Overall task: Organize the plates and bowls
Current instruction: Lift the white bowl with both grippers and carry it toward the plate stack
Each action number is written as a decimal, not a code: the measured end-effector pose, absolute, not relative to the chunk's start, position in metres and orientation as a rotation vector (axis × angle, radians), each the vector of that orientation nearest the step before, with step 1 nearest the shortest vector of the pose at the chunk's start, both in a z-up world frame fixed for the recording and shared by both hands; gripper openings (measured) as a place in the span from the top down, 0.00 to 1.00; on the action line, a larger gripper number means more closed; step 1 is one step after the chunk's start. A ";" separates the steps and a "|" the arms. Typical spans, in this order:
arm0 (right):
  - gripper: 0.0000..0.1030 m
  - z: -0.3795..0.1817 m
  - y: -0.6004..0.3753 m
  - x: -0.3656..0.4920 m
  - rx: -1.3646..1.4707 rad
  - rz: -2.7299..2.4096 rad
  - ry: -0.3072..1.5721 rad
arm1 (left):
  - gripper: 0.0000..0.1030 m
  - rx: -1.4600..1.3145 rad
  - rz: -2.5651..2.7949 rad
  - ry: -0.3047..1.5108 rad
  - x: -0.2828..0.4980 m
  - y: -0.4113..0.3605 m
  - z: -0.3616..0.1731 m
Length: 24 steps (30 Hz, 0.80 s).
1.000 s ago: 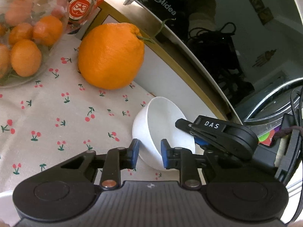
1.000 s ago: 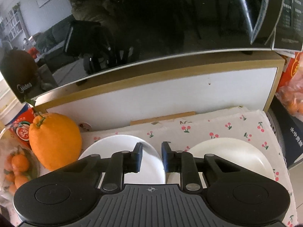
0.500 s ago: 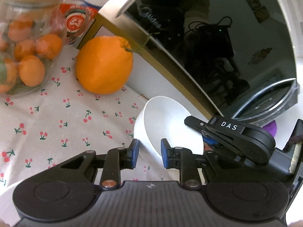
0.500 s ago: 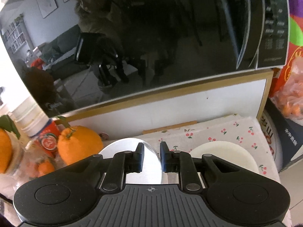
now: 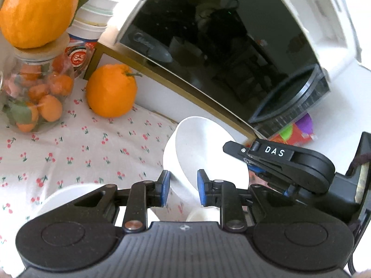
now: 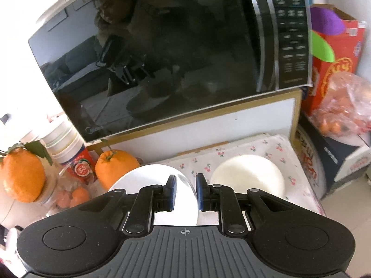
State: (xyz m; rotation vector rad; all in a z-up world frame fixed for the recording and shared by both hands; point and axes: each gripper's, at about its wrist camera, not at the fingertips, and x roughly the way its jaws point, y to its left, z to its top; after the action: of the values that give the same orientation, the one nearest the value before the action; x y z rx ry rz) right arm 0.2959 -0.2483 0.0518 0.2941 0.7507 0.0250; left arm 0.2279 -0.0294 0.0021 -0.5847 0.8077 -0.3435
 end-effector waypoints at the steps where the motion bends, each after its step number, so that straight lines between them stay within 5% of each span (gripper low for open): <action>1: 0.82 0.055 -0.250 0.290 0.302 0.018 0.752 | 0.79 -0.583 -0.353 0.817 0.224 -0.030 0.004; 24: 0.82 0.091 -0.265 0.148 0.369 -0.067 0.768 | 0.79 -0.387 -0.498 0.954 0.125 -0.044 0.020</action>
State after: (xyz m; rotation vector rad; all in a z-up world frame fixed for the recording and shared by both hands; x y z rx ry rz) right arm 0.1480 -0.2650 0.0905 0.3689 0.7684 -0.0671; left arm 0.1247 -0.0440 0.0197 -0.3873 0.9539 -0.4984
